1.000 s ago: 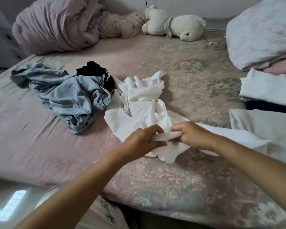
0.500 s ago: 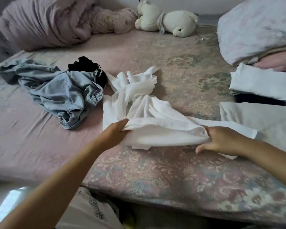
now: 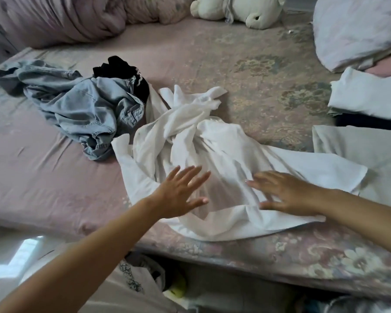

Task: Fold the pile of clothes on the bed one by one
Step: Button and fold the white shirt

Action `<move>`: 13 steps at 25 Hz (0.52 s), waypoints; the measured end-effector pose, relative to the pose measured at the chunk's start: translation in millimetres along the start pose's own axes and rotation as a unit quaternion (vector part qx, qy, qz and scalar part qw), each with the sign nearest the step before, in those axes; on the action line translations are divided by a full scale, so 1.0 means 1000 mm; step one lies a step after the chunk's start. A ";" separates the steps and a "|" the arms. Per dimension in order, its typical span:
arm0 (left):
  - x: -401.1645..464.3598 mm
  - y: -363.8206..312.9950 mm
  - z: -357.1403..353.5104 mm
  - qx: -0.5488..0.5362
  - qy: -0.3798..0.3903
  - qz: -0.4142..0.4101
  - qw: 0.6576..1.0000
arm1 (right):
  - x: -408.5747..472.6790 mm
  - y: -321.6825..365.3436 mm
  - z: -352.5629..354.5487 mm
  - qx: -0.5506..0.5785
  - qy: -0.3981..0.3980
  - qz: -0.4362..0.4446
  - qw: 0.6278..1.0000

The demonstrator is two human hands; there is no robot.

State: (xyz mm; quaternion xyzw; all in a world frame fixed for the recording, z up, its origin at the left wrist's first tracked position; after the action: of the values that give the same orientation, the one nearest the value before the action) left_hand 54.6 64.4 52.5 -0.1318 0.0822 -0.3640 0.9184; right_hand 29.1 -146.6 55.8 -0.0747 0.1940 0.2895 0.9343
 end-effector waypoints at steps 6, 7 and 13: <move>0.032 0.037 -0.049 -0.044 -0.028 0.133 0.990 | 0.124 -0.001 0.069 0.012 -0.212 -0.077 0.974; 0.032 0.038 -0.051 -0.046 -0.042 0.125 0.990 | 0.143 -0.011 0.078 0.014 -0.211 -0.109 0.971; 0.033 0.041 -0.046 -0.021 -0.121 0.096 0.988 | 0.171 -0.069 0.068 0.076 -0.173 -0.202 0.961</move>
State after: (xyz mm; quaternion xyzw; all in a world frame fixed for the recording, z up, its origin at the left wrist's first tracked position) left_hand 93.2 62.0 -5.1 -0.1850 -0.0093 -0.2533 0.9495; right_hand 219.9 -98.3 50.7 0.0103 0.0314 0.0879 0.9956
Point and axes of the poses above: each hand's wrist, its own x-axis towards the middle knuckle, its own z-axis out of the back of the hand, y = z × x, the point moved 9 cm from there along x, towards the middle knuckle, and after that the axes turned 13 degrees about -x, right-handed, at the moved point
